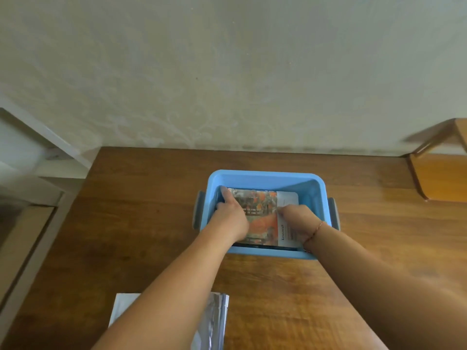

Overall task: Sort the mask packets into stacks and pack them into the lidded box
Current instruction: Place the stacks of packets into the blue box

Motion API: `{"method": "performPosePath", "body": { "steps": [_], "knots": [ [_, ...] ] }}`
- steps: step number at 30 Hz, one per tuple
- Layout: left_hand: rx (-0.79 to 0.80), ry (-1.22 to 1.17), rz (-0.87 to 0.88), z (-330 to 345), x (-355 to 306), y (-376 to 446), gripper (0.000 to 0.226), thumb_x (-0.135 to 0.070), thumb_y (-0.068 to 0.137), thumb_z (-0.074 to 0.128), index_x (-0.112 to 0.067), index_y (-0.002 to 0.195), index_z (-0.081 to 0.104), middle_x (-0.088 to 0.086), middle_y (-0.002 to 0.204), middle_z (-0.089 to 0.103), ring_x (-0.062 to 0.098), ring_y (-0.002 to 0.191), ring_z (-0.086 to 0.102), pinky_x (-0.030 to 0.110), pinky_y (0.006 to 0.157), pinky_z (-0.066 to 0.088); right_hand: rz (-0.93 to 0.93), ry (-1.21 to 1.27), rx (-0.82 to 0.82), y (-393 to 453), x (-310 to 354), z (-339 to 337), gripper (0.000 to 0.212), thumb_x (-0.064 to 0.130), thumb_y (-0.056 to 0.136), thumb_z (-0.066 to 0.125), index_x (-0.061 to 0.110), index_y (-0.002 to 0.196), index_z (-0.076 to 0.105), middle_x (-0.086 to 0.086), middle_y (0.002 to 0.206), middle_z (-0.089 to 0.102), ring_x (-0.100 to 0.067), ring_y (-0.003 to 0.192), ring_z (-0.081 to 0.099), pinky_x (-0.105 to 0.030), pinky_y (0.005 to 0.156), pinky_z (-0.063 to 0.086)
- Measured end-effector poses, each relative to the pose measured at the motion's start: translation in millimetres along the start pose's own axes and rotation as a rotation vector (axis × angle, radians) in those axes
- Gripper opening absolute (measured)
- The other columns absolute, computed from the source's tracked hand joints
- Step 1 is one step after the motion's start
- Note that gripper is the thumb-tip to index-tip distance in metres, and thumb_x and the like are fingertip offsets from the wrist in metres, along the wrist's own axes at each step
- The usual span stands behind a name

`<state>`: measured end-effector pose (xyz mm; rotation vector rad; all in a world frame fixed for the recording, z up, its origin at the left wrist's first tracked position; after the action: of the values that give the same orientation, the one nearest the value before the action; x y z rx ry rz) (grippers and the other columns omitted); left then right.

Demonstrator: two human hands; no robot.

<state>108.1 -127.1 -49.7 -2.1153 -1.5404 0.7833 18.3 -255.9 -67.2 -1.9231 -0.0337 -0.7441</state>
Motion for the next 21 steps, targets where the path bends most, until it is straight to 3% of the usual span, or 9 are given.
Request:
{"method": "performPosePath", "body": {
  "steps": [2,4,6,8,11,13,19,21],
  "knots": [
    [-0.032,0.084,0.03,-5,-1,-6,0.096,-0.017,0.097,0.053,-0.01,0.149,-0.027,0.02,0.136,0.053,0.027,0.096,0.067,0.035,0.065,0.052,0.005,-0.024,0.03,-3,2,-4,0.022,0.021,0.098,0.051,0.003,0.111,0.055,-0.01,0.076,0.061,-0.024,0.061,0.059,-0.029,0.051,0.046],
    [-0.168,0.249,0.121,-18,-6,-17,0.093,-0.022,0.096,0.058,-0.006,0.153,-0.015,0.023,0.148,0.038,0.029,0.105,0.063,0.032,0.064,0.049,0.006,-0.034,0.058,-4,5,-7,0.022,0.02,0.098,0.051,0.003,0.111,0.055,-0.011,0.08,0.061,-0.026,0.065,0.059,-0.032,0.056,0.046],
    [-0.346,0.354,0.333,-30,-17,-27,0.08,-0.03,0.095,0.061,-0.004,0.153,0.012,0.019,0.148,0.036,0.029,0.117,0.055,0.033,0.076,0.051,-0.012,-0.059,0.066,-4,8,-9,0.023,0.018,0.098,0.051,0.002,0.113,0.054,-0.013,0.086,0.061,-0.026,0.068,0.057,-0.034,0.059,0.044],
    [-0.288,0.322,0.624,-31,-26,-26,0.069,-0.042,0.091,0.063,-0.013,0.146,0.032,0.008,0.14,0.041,0.026,0.125,0.047,0.04,0.095,0.048,-0.041,-0.066,0.055,-5,8,-10,0.023,0.019,0.096,0.054,0.003,0.112,0.056,-0.014,0.09,0.062,-0.027,0.072,0.058,-0.034,0.062,0.044],
    [0.024,0.423,0.767,-21,-22,-11,0.095,-0.053,0.081,0.068,-0.029,0.154,0.013,-0.001,0.158,0.017,0.023,0.146,0.014,0.051,0.119,0.02,-0.052,-0.046,0.063,-4,6,-9,0.028,0.025,0.093,0.058,0.005,0.113,0.056,-0.015,0.094,0.065,-0.029,0.078,0.061,-0.035,0.067,0.048],
    [0.107,0.482,0.743,-16,-14,0,0.108,-0.056,0.079,0.07,-0.029,0.156,-0.001,-0.007,0.163,-0.002,0.018,0.15,-0.002,0.047,0.122,0.005,-0.024,-0.024,0.076,-6,6,-7,0.028,0.029,0.093,0.057,0.008,0.112,0.056,-0.012,0.093,0.063,-0.025,0.074,0.059,-0.032,0.061,0.047],
    [-0.063,0.744,0.812,-8,-6,10,0.11,-0.063,0.084,0.058,-0.015,0.156,-0.01,0.004,0.165,-0.012,0.024,0.151,-0.008,0.043,0.121,0.0,-0.013,0.041,0.058,-2,8,-1,0.029,0.029,0.094,0.056,0.006,0.111,0.058,-0.012,0.09,0.065,-0.028,0.075,0.063,-0.037,0.07,0.053],
    [-0.116,0.773,0.854,-7,-5,8,0.111,-0.059,0.084,0.061,-0.013,0.156,-0.01,0.005,0.164,-0.012,0.027,0.15,-0.008,0.048,0.121,0.005,-0.021,0.043,0.053,-4,8,-3,0.025,0.028,0.094,0.056,0.007,0.109,0.057,-0.01,0.089,0.064,-0.025,0.074,0.062,-0.033,0.063,0.051]
  ]
}}
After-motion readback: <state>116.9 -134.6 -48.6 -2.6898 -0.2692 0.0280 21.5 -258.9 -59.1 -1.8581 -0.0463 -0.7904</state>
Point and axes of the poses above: each hand's wrist, its own y-axis towards the middle knuckle, its own z-axis out of the palm, x = y × z, the point moved 3 cm from there along y, towards the middle knuckle
